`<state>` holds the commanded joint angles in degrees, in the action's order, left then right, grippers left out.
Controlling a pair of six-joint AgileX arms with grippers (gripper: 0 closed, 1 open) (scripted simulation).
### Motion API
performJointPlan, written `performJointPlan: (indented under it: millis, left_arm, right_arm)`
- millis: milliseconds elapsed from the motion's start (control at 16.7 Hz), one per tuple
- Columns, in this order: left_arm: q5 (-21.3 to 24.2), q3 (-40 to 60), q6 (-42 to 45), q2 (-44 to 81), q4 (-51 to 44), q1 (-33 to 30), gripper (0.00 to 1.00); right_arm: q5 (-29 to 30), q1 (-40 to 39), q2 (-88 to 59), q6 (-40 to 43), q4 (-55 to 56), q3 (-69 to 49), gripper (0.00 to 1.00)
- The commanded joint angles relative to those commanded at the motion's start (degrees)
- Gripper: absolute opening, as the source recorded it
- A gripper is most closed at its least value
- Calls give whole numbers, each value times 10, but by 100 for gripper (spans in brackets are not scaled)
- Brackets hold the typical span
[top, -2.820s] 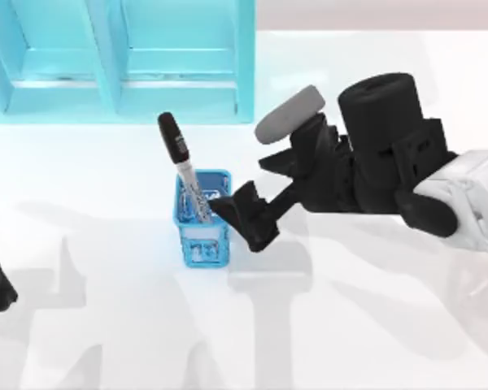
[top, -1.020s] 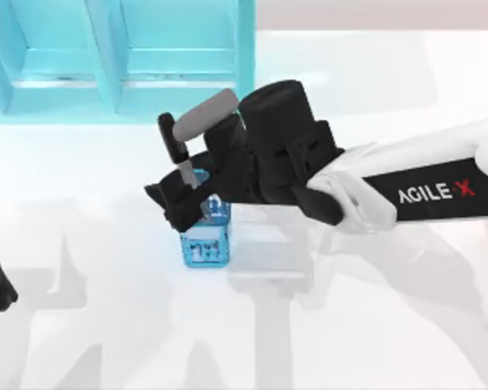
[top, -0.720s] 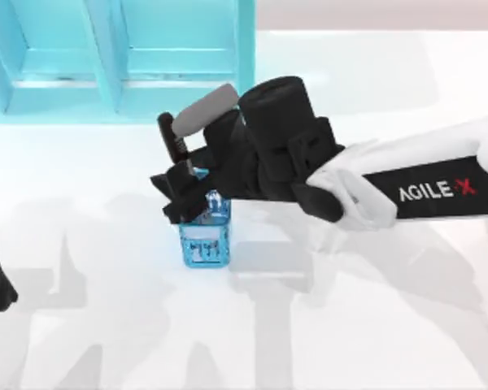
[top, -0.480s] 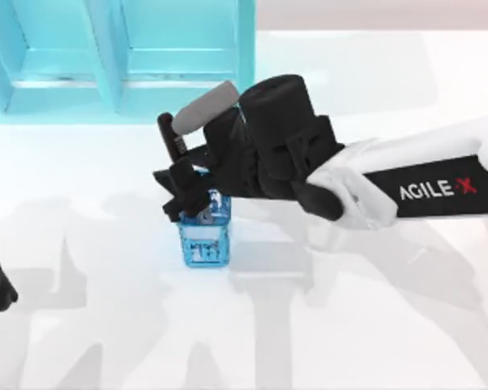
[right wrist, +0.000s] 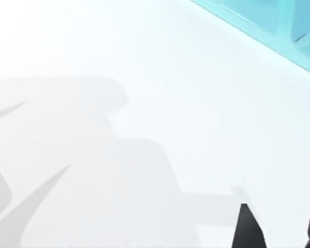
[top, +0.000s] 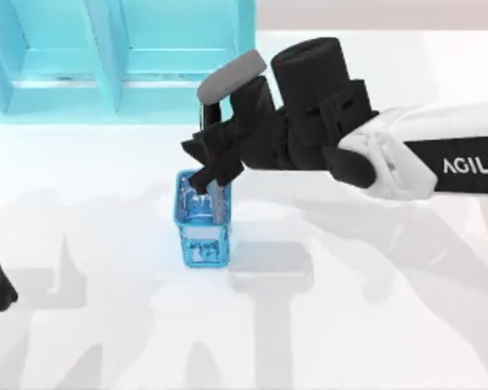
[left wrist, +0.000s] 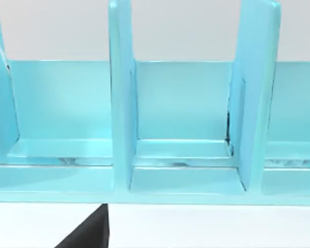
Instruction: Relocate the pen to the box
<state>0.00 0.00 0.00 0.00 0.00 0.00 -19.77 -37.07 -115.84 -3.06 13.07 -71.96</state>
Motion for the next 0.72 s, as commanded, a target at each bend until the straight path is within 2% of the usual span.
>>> performJointPlan:
  millis: [420,720]
  left_arm:
    - [0,0,0,0,0,0,100]
    - [0,0,0,0,0,0,100]
  right_arm:
    - [-107,122,189,70,-226,3,0]
    - [-130,151,228,85,-266,3,0]
